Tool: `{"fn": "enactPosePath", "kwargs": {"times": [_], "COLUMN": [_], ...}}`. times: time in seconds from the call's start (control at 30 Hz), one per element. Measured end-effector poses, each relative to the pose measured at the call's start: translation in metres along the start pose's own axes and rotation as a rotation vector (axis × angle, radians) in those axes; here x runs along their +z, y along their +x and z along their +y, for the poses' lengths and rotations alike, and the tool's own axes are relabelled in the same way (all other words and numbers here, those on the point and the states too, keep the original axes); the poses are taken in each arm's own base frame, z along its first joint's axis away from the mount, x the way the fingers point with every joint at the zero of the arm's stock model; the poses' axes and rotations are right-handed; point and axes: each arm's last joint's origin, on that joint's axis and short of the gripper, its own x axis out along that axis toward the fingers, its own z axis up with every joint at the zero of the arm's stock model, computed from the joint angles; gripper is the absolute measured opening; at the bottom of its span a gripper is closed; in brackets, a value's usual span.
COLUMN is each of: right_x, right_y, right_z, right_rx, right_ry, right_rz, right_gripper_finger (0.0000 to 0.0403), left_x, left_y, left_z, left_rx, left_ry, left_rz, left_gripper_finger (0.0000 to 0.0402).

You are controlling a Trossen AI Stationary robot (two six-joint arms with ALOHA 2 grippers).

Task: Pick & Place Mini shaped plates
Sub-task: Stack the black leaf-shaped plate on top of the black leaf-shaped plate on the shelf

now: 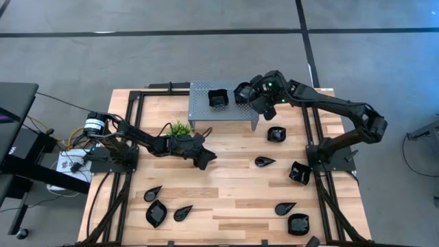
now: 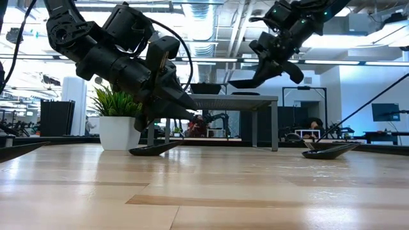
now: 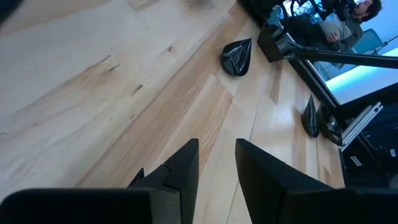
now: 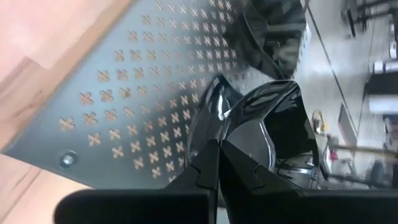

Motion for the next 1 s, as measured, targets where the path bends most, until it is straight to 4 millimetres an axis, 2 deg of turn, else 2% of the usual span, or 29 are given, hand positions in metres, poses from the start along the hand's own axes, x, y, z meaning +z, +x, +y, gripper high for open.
{"fn": "enactPosePath", "kwargs": {"times": [0.17,0.4,0.67,1.0], "right_x": [-0.001,-0.014,-0.008,-0.008], "right_y": [-0.001,0.002,0.001,0.001], "right_z": [-0.002,0.000,-0.001,-0.001], "right_rx": [-0.013,0.031,0.014,0.007], "right_ry": [-0.119,-0.083,-0.027,0.031], "right_rz": [-0.033,0.009,-0.007,0.031], "right_gripper_finger": [0.0003,0.0007,0.0017,0.0067], "left_x": [0.000,0.002,0.011,0.026], "left_y": [0.000,0.000,-0.008,-0.025], "left_z": [-0.001,-0.003,-0.011,-0.024], "left_rx": [-0.023,-0.044,-0.079,-0.140], "left_ry": [0.077,0.077,0.080,0.086], "left_rz": [0.015,-0.010,-0.050,-0.122], "left_gripper_finger": [0.0106,0.0106,0.0106,0.0106]}}
